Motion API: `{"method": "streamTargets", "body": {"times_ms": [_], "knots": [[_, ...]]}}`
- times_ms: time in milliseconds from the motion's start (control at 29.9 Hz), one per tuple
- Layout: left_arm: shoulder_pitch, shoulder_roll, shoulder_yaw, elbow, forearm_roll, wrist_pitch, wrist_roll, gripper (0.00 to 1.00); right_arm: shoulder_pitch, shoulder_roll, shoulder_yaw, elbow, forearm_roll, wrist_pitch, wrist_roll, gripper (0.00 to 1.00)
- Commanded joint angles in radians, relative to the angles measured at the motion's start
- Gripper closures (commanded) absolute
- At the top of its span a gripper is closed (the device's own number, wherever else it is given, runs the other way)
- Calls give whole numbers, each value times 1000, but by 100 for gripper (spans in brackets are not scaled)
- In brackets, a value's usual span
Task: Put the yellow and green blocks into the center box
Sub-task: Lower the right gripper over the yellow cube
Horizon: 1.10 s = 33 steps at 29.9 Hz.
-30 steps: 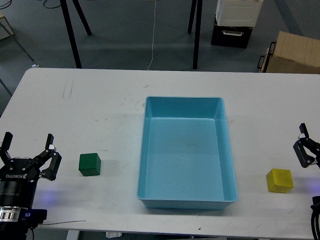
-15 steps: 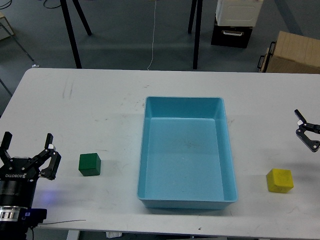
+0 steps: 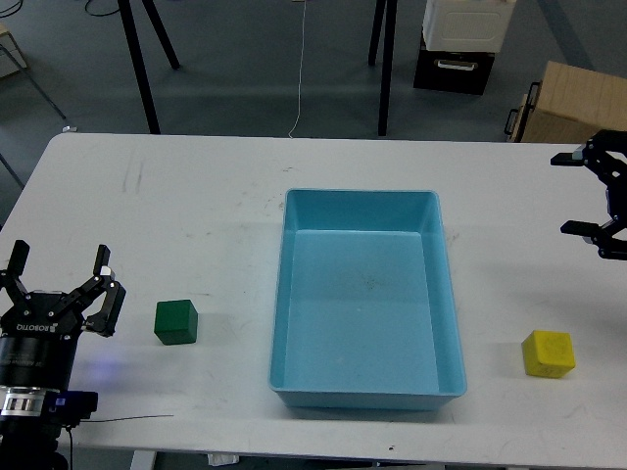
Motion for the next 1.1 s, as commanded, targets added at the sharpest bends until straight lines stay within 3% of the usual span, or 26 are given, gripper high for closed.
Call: {"method": "streamTargets", "body": {"times_ms": [0, 335, 1071], "knots": [[1, 0, 3, 5, 2, 0, 0, 0, 201, 57, -257, 33, -141, 0, -51, 0], [1, 0, 3, 8, 2, 0, 0, 0, 179, 72, -432, 125, -413, 0, -60, 0], [4, 0, 3, 39, 3, 0, 0, 0, 57, 172, -415, 108, -418, 0, -60, 1]]}}
